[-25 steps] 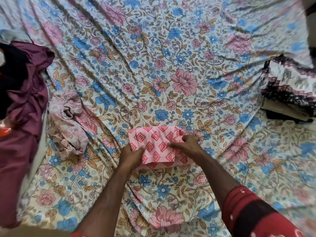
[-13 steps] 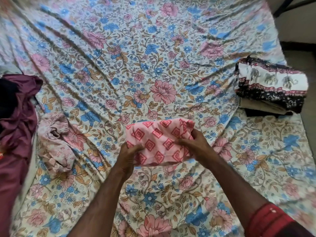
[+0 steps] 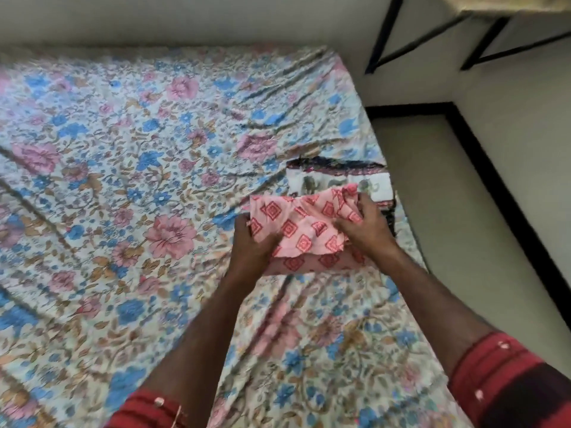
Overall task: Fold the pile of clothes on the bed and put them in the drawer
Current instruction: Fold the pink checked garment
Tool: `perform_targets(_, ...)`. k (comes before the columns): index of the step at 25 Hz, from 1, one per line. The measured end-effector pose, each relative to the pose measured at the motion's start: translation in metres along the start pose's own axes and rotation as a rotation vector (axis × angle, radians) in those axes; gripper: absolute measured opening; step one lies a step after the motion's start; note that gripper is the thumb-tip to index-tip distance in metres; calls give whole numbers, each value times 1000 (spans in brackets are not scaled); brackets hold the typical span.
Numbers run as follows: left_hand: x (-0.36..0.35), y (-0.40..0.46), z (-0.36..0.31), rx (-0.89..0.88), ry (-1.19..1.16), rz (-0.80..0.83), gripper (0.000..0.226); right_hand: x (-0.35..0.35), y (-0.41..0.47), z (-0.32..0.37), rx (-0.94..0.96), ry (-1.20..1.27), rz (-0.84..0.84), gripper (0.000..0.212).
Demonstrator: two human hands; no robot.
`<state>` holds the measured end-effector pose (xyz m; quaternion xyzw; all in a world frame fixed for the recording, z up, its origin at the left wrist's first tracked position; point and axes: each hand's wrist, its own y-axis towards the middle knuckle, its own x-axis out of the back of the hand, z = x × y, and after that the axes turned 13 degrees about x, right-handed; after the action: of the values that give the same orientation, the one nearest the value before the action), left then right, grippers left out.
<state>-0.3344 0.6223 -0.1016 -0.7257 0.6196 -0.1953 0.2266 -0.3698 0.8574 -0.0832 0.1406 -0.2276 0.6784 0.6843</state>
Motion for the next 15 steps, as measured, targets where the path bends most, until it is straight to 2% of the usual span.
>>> perform_targets(4,-68,50,-59,-96,-17,57,60,57,72,-2,14,22,-131,62)
perform_targets(7,-95,86,-75,-160,63,88,63,75,107,-18,2,-10,-214,48)
perform_targets(8,-103,100,-73,-177,156,70,61,79,114,-23,-15,-55,-218,48)
perform_targets(12,-131,131,-40,-155,833,49,69,72,114,-52,7,-511,-49,59)
perform_targets(15,-138,143,-8,-190,1039,128,80,52,107,-74,46,-753,178,61)
